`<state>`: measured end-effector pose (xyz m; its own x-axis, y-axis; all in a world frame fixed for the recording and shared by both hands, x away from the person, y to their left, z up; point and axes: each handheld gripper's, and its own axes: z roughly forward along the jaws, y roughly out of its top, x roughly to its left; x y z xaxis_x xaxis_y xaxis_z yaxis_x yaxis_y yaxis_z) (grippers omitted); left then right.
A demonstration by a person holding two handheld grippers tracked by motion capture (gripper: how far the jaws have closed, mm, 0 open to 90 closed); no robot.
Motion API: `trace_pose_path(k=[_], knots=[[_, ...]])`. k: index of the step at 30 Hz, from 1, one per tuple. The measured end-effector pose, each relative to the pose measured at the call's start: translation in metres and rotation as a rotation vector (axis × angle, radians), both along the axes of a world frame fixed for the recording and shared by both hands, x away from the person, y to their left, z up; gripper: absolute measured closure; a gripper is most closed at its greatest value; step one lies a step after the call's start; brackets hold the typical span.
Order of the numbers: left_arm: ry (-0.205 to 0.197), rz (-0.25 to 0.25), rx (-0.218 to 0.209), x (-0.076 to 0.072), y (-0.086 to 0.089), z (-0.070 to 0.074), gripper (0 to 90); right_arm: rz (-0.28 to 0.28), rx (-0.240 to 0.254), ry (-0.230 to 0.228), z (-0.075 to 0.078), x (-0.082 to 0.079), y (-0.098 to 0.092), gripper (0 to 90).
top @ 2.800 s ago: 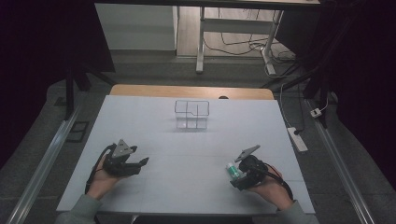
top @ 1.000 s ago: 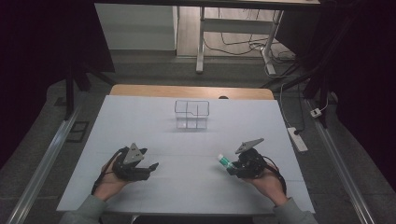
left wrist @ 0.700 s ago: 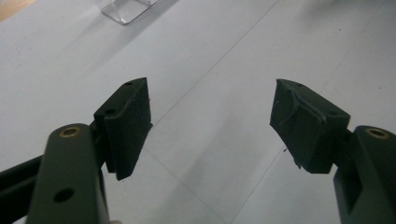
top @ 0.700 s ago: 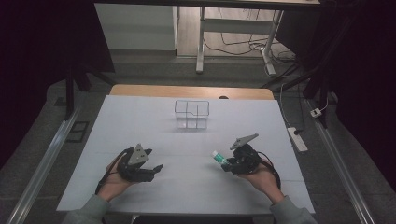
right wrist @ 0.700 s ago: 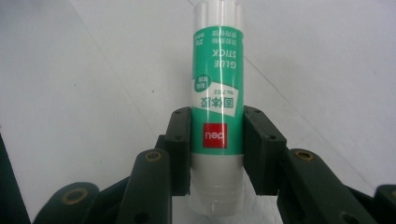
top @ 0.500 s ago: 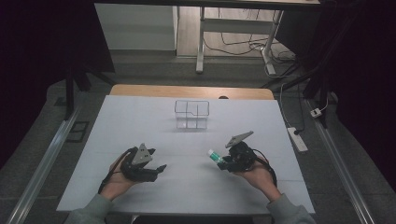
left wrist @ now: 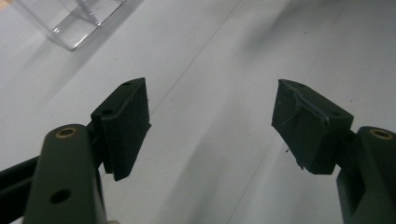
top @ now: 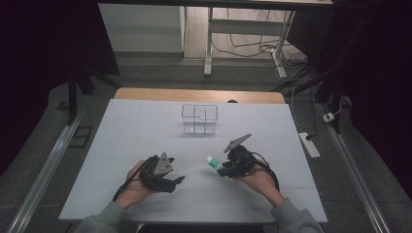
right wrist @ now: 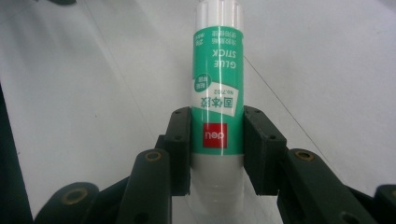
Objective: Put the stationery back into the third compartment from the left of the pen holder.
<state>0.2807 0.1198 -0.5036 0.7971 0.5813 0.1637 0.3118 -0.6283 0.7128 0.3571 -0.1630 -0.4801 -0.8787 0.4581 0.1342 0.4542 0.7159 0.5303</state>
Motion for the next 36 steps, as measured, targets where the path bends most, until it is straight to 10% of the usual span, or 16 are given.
trace_pose_path(k=[36], knots=[[-0.073,-0.168,0.16,0.009,-0.056,0.001,26.2,0.16,-0.056,0.067,-0.005,-0.003,0.038,65.1]])
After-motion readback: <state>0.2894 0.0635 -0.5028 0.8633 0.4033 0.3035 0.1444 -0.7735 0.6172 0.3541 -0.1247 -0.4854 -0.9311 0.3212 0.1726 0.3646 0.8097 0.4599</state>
